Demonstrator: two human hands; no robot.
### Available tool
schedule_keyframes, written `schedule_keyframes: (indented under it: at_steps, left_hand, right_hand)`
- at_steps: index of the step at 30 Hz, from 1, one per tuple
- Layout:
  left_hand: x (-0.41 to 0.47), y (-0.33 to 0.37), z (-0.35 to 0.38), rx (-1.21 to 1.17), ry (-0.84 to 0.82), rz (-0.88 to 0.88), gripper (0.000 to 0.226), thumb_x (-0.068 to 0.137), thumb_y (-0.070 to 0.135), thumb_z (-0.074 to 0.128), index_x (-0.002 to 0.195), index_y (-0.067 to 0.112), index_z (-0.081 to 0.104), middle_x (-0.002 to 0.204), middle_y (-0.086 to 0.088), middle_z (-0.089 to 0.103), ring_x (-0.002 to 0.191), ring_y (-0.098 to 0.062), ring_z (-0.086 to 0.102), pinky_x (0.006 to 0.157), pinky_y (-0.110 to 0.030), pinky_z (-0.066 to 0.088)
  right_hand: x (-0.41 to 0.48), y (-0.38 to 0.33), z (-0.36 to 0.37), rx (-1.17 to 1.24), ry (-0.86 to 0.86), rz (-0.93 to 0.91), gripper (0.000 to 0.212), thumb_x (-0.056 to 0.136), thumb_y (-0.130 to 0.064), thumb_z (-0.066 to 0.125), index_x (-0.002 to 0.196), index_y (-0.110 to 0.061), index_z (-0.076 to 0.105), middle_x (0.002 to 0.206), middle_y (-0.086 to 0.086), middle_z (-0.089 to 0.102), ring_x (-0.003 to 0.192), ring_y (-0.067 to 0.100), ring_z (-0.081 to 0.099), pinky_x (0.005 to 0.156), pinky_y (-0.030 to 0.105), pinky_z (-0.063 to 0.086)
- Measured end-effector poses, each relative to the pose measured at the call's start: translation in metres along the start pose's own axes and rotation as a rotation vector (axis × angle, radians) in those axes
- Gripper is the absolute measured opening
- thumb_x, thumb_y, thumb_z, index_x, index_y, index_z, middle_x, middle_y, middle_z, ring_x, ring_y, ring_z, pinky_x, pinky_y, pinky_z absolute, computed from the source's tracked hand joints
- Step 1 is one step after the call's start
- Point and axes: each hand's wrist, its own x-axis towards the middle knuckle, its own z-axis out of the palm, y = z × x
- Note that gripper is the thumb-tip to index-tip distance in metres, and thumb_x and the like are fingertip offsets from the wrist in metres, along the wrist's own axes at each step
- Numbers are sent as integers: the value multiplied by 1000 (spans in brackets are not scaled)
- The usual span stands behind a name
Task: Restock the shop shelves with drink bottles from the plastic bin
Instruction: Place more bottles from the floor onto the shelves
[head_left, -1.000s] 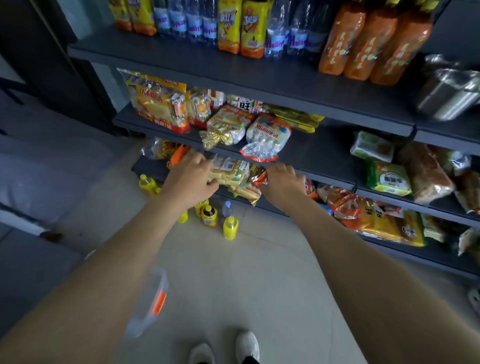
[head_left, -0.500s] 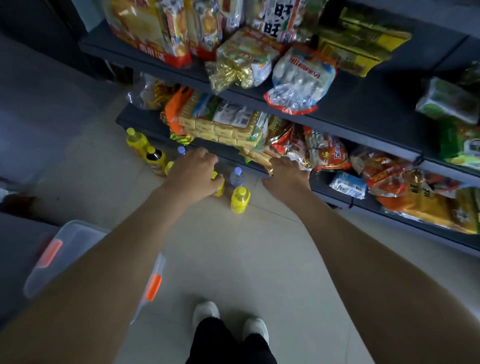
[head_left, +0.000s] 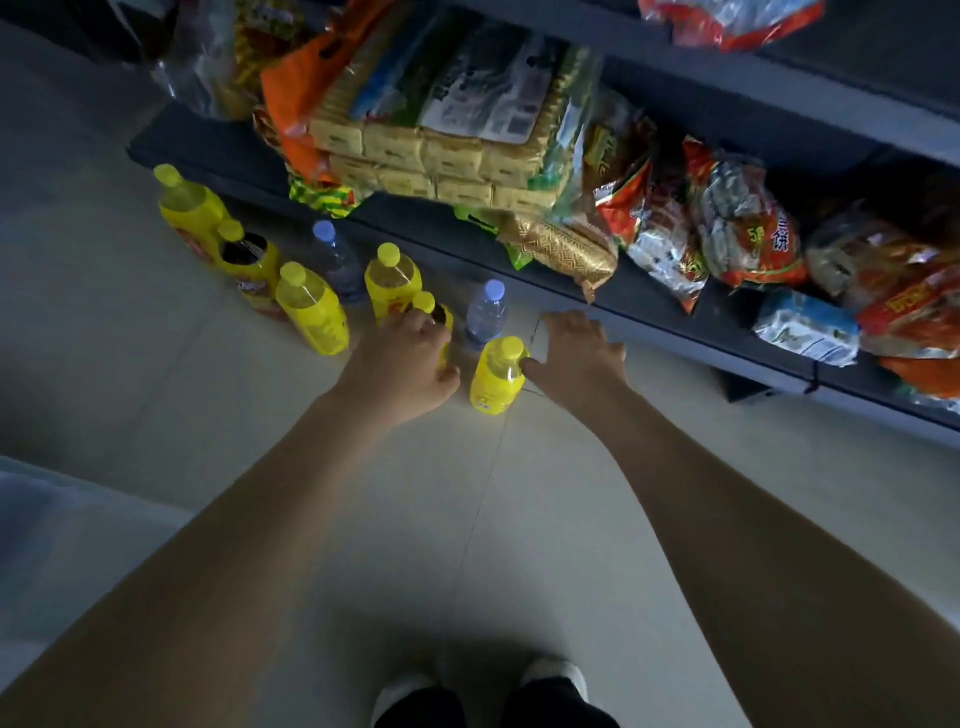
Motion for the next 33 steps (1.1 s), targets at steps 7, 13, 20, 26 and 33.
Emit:
schedule_keyframes:
  at_steps: [7, 13, 20, 26, 33]
  left_hand:
    - [46, -27, 101, 10, 59, -3, 57, 78, 41, 44, 119, 5, 58, 120, -18, 52, 115, -36, 46, 91, -45, 44]
    - [74, -46, 153, 57, 133, -11, 44, 84, 30, 57, 121, 7, 56, 123, -17, 50, 118, -35, 43, 94, -46, 42]
    - [66, -45, 170, 3, 83, -33, 49, 80, 40, 52, 114, 5, 60, 116, -17, 54, 111, -37, 48, 90, -45, 44]
    - [74, -47, 170, 39, 125, -32, 40, 85, 31, 57, 118, 7, 57, 120, -15, 51, 115, -34, 44, 92, -44, 43]
    - [71, -44, 156, 98, 77, -31, 42, 85, 32, 54, 119, 8, 56, 121, -15, 50, 116, -33, 43, 91, -44, 43]
  right_hand:
    - [70, 16, 90, 36, 133, -101, 61, 87, -43, 56, 140, -20, 36, 141, 5, 36, 131, 27, 33, 95, 41, 34]
    - [112, 25, 132, 44, 235, -172, 60, 86, -45, 57, 138, -22, 38, 140, 4, 38, 131, 26, 34, 98, 42, 33]
    - [119, 30, 150, 298, 226, -86, 53, 83, -49, 61, 125, -19, 49, 127, 5, 50, 121, 26, 44, 95, 42, 39]
    - [131, 38, 169, 687, 260, -144, 45, 78, -41, 72, 113, -17, 59, 114, 5, 59, 107, 24, 55, 89, 38, 47]
    - [124, 34, 170, 863, 270, -127, 43, 79, -29, 73, 119, -17, 61, 111, 0, 64, 98, 17, 56, 80, 25, 42]
